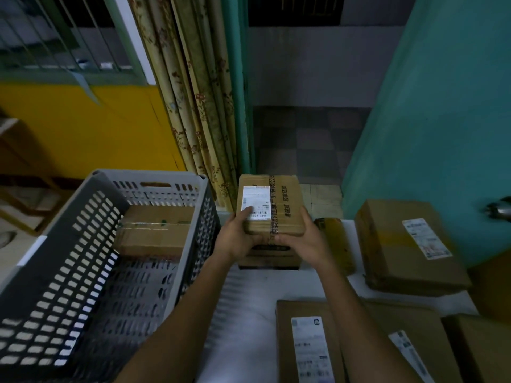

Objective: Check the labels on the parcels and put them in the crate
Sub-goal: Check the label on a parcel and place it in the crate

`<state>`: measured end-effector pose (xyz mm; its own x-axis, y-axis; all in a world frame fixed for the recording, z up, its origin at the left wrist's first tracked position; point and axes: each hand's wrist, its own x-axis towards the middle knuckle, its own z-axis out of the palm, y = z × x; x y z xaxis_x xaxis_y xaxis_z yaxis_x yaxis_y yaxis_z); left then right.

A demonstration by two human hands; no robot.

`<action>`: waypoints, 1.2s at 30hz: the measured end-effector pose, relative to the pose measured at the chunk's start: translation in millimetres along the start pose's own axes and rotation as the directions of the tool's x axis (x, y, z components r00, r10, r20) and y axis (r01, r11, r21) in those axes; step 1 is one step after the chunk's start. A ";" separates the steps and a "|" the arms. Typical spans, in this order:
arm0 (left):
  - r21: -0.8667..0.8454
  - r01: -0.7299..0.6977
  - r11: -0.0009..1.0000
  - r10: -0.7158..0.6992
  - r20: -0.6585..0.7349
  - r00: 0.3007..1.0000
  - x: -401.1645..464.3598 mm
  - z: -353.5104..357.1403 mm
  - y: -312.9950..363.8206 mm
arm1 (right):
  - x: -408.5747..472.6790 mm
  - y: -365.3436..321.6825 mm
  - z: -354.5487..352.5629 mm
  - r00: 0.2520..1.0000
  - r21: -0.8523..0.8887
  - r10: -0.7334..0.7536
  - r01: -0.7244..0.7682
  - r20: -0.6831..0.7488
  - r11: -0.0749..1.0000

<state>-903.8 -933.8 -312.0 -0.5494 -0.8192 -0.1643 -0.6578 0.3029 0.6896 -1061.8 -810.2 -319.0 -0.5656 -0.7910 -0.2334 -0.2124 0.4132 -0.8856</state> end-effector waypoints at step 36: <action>-0.469 -0.450 0.760 0.262 -0.413 0.872 -187.4 -110.1 100.5 | -200.1 -122.4 -51.1 0.830 0.246 -0.299 0.449 -0.471 0.859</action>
<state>-810.2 -803.5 -134.2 -0.4390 -0.8364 0.3282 -0.0107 0.3702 0.9289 -963.4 -679.5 -143.4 -0.7813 -0.5671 0.2605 -0.2404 -0.1117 -0.9642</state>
